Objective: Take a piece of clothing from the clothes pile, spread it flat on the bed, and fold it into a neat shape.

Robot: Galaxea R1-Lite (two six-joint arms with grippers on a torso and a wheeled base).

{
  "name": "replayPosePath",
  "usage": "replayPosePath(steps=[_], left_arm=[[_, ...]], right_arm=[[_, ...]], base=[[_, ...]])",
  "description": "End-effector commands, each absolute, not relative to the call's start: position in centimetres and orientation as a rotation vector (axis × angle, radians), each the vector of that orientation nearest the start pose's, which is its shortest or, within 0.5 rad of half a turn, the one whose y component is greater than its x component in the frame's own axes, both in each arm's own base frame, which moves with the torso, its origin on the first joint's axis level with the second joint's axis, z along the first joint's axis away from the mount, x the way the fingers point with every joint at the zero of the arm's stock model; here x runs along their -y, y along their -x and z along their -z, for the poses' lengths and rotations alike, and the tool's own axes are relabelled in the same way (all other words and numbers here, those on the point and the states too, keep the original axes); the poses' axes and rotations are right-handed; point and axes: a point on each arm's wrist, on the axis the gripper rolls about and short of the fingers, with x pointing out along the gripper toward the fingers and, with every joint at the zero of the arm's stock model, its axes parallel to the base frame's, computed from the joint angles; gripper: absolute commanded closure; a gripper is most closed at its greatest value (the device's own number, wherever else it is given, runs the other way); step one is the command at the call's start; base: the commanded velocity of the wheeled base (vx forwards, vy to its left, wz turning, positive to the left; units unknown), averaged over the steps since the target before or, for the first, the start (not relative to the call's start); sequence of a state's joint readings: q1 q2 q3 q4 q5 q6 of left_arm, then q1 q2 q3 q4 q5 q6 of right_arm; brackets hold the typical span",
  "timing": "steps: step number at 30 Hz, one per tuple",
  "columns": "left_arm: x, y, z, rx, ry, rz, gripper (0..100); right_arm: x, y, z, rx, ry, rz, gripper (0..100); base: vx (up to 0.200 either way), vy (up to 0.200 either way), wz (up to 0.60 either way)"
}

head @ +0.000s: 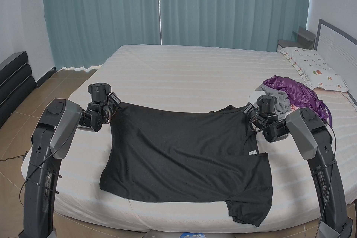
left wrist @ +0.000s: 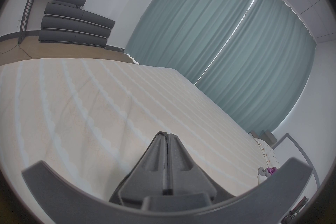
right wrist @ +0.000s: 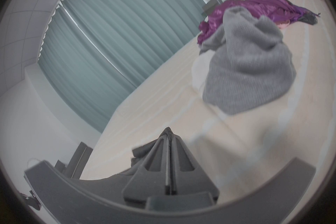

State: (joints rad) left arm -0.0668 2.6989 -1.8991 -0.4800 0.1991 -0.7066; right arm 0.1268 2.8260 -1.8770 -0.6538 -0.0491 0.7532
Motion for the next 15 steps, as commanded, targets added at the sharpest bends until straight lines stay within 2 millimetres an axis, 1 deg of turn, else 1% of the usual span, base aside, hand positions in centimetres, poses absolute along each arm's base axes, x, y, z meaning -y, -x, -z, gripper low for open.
replayPosePath(steps=[1,2,3,6,8,11,15], left_arm=[[3.3,-55.0,-2.7,-0.218,0.666,-0.225,100],[3.3,-55.0,-2.7,-0.218,0.666,-0.225,100],[3.3,-55.4,-2.9,-0.199,0.669,-0.218,100],[3.4,-55.4,-2.8,-0.196,0.670,-0.213,100],[4.0,-55.4,-2.6,-0.202,0.670,-0.204,100],[4.2,-55.4,-2.1,-0.195,0.674,-0.196,100],[4.4,-55.5,-1.7,-0.177,0.676,-0.184,100]], right_arm=[[-5.4,-55.4,0.8,-0.200,-0.734,0.056,100],[-5.4,-55.4,0.8,-0.200,-0.734,0.056,100],[-5.0,-55.8,0.1,-0.158,-0.730,0.072,100],[-4.8,-55.8,-0.4,-0.147,-0.723,0.080,100],[-4.8,-55.8,0.0,-0.150,-0.716,0.083,100],[-4.6,-55.8,0.8,-0.145,-0.697,0.086,100],[-4.4,-55.9,1.3,-0.117,-0.671,0.081,100]], base=[[0.000,0.000,0.00],[0.000,0.000,0.00],[0.000,0.000,0.00],[0.000,0.000,0.00],[0.000,0.000,0.00],[0.000,0.000,0.00],[0.000,0.000,0.00]])
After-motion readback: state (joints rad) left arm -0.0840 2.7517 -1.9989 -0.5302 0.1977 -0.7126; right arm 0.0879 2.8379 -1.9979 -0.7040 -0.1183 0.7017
